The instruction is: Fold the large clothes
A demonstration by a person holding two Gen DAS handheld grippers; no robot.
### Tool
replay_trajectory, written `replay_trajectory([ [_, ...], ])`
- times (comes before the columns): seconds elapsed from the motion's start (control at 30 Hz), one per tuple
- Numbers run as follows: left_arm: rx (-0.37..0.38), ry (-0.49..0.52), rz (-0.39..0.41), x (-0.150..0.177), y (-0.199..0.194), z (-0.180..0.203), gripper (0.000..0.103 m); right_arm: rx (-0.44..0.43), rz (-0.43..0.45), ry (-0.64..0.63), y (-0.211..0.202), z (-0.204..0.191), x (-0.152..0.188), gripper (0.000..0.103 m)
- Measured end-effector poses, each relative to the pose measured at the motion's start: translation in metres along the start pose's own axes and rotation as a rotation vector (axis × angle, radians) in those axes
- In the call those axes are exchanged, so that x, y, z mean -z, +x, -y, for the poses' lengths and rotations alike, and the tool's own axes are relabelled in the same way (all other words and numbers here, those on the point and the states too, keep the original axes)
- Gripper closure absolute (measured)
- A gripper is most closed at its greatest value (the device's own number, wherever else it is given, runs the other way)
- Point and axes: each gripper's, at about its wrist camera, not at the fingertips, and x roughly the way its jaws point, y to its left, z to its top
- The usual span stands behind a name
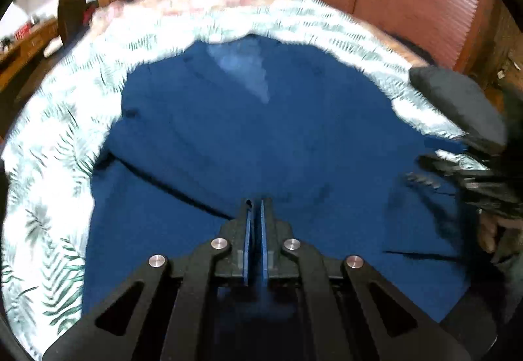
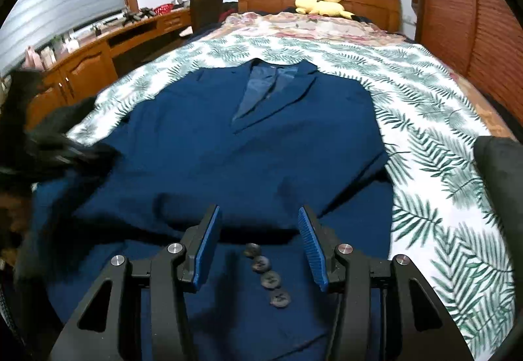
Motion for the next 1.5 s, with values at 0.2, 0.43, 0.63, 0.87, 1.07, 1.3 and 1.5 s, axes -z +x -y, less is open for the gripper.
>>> replay_trajectory([
  [0.2,0.044,0.049,0.107,0.02,-0.064,0.038,0.098,0.032,0.018,0.049,-0.032,0.012,0.009,0.052],
  [0.43,0.102,0.089,0.139,0.046,-0.099,0.069,0.097,0.074,0.049,0.068,-0.096,0.014,0.031,0.052],
  [0.63,0.121,0.079,0.174,0.063,-0.116,0.071,0.059,0.063,0.065,0.031,-0.127,-0.01,0.038,0.052],
  [0.87,0.068,0.053,0.217,0.082,-0.137,0.048,0.023,0.005,0.074,0.03,-0.137,-0.027,0.047,0.052],
  [1.07,-0.031,-0.02,0.211,0.105,-0.136,0.008,0.023,-0.023,0.041,0.032,-0.125,-0.021,0.061,0.037],
  [1.3,-0.091,-0.121,0.205,0.124,-0.135,-0.043,0.027,0.035,-0.012,0.09,-0.118,0.009,0.08,0.037],
  [1.5,-0.142,-0.157,0.176,0.129,-0.128,-0.072,0.042,0.075,-0.055,0.138,-0.115,0.034,0.097,0.037],
])
